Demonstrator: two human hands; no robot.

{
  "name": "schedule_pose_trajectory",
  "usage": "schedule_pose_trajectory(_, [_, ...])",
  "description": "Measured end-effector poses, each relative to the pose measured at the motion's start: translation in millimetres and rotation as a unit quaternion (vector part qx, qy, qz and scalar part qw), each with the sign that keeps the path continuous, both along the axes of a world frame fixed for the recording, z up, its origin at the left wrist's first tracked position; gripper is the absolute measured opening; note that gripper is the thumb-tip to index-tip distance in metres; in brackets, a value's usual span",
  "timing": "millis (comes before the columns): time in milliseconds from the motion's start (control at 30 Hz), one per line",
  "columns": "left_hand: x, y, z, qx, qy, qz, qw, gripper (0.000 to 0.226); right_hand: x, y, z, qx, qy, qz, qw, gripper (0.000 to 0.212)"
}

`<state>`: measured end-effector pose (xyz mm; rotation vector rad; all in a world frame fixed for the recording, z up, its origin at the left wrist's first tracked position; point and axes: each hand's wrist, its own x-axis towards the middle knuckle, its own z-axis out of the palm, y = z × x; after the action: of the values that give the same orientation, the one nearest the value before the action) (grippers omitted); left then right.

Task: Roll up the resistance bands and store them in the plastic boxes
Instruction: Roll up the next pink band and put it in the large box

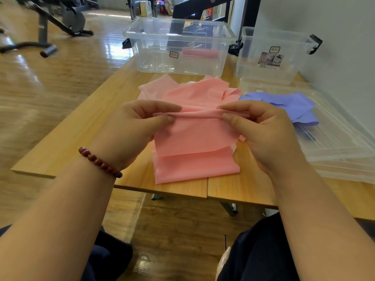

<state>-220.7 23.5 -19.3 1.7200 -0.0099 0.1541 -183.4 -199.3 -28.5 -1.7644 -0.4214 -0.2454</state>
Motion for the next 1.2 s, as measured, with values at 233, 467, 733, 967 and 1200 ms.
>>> schedule_pose_trajectory(233, [-3.6,-2.1,4.6,-0.091,0.040,-0.038,0.994,0.032,-2.6,0.7,2.0,-0.006,-0.031,0.003,1.000,0.027])
schedule_pose_trajectory(467, [-1.3,-1.2,0.2,-0.065,0.007,-0.019,0.998,0.017,-0.7,-0.5,0.6,-0.011,-0.020,0.010,1.000,0.028])
schedule_pose_trajectory(733, [1.5,-2.3,-2.0,-0.040,0.000,0.001,0.999,0.027,1.2,-0.6,-1.6,-0.028,0.013,-0.004,1.000,0.013])
schedule_pose_trajectory(967, [3.1,-4.1,-2.4,-0.044,-0.019,0.009,0.999,0.011,5.1,-3.6,-1.2,0.036,0.000,0.000,0.999,0.029])
schedule_pose_trajectory(1200, [3.0,-0.1,-0.2,-0.042,-0.002,-0.023,0.999,0.019,7.3,-4.7,-1.3,0.127,0.103,0.051,0.985,0.033])
